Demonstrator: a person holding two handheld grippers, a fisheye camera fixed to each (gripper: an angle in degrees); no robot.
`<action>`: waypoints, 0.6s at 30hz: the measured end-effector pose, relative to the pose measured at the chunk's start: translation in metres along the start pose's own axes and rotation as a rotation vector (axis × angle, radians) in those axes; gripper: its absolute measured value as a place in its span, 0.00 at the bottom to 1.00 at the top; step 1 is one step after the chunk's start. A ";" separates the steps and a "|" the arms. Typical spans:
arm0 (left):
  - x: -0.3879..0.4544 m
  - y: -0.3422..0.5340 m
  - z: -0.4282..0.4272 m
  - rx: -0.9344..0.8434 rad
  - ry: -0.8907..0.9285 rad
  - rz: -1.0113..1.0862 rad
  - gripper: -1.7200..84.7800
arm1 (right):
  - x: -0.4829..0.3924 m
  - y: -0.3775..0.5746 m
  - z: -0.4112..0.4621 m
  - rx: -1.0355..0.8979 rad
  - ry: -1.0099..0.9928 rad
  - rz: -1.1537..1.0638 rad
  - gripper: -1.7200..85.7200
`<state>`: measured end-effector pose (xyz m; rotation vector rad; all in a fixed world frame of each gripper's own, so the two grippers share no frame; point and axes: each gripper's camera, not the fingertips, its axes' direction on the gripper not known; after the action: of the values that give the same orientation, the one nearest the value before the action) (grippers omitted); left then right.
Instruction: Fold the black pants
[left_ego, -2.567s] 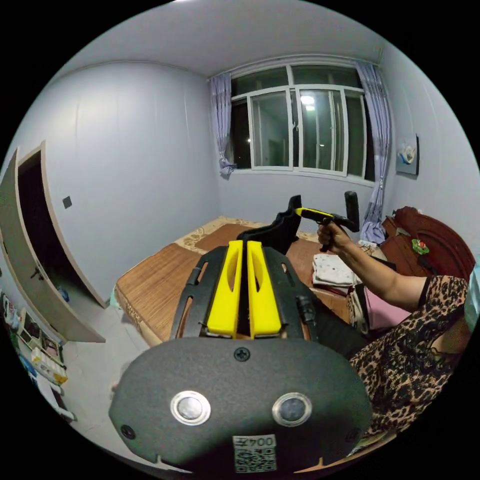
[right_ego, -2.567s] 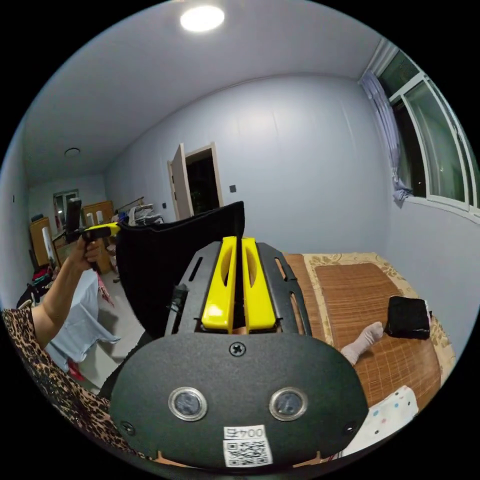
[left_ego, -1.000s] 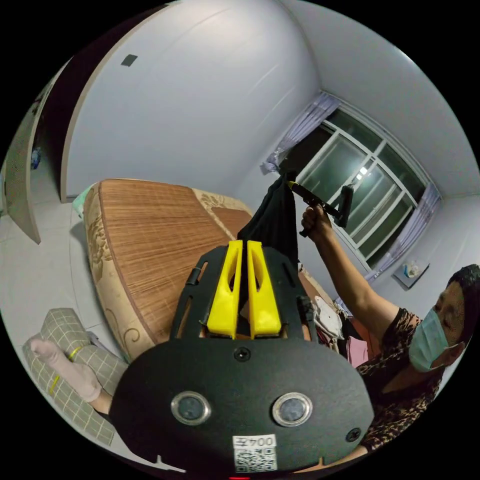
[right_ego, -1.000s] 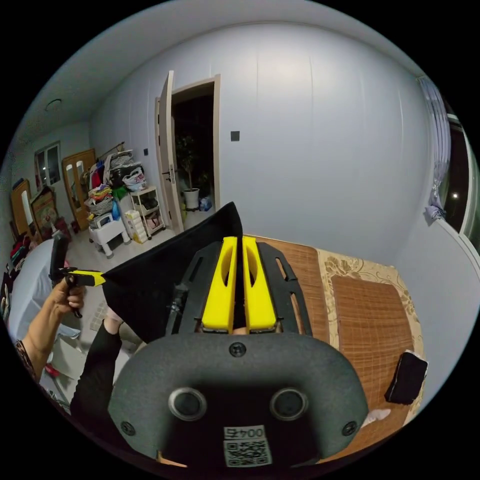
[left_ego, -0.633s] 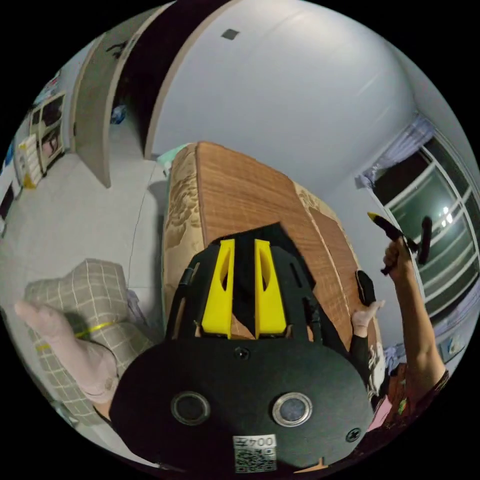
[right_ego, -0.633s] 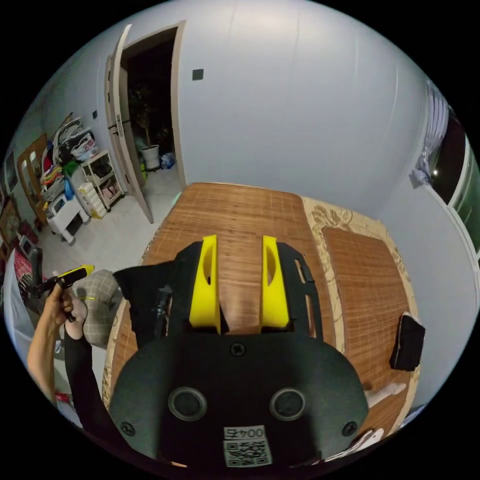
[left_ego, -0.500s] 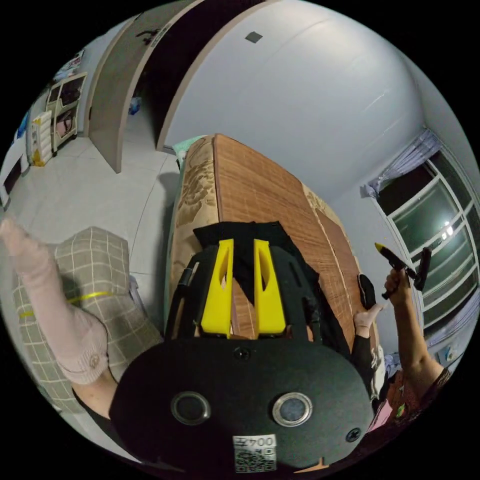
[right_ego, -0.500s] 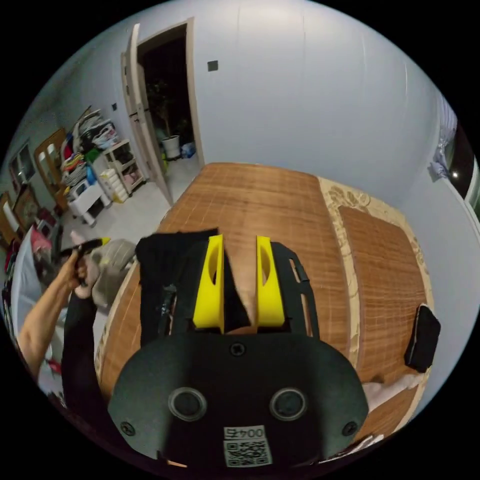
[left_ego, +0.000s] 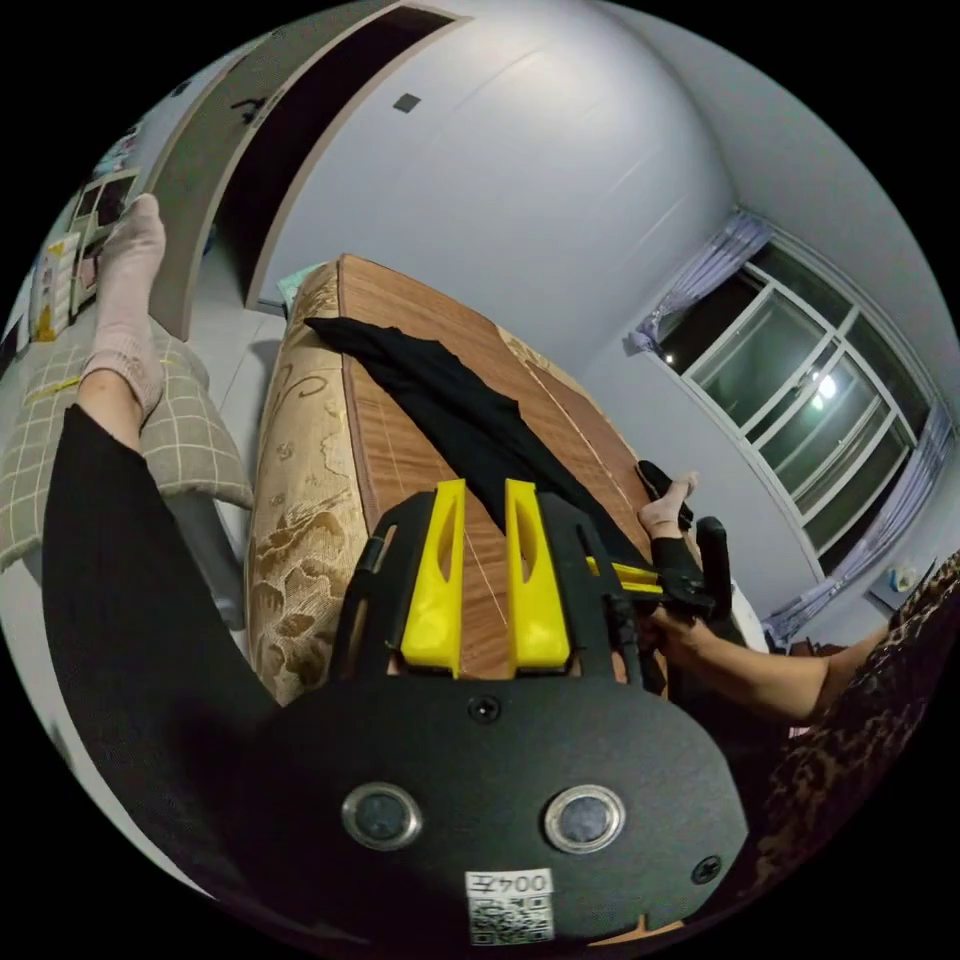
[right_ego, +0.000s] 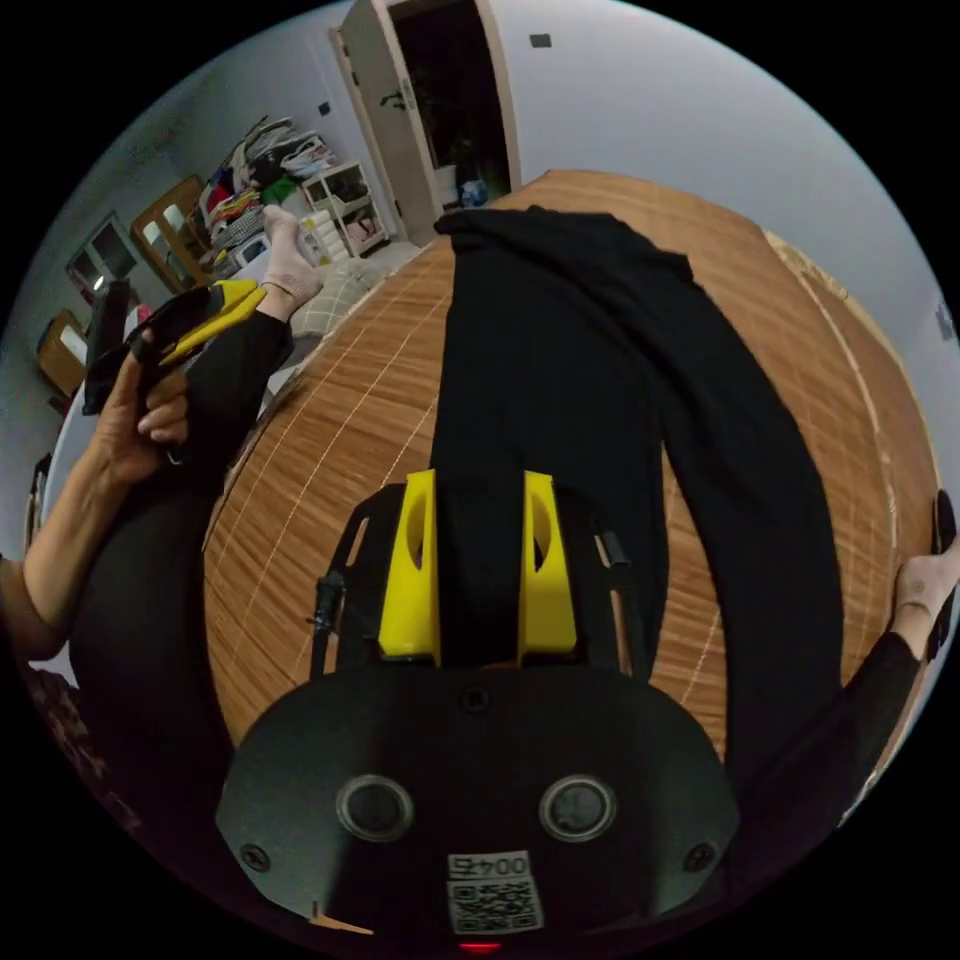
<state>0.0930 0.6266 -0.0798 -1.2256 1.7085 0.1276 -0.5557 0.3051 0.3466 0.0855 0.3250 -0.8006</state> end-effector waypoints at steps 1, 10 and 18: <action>-0.001 0.001 0.004 -0.015 -0.006 0.009 0.11 | 0.000 0.004 0.001 0.022 0.003 0.007 0.17; -0.010 0.033 0.040 -0.071 -0.109 0.059 0.13 | -0.038 0.076 0.018 -0.115 -0.207 -0.071 0.16; -0.015 0.058 0.039 -0.033 -0.140 0.039 0.14 | -0.048 0.179 0.015 -0.183 -0.396 -0.057 0.16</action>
<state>0.0738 0.6874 -0.1127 -1.1796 1.6146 0.2606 -0.4549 0.4595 0.3677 -0.2524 0.0247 -0.8215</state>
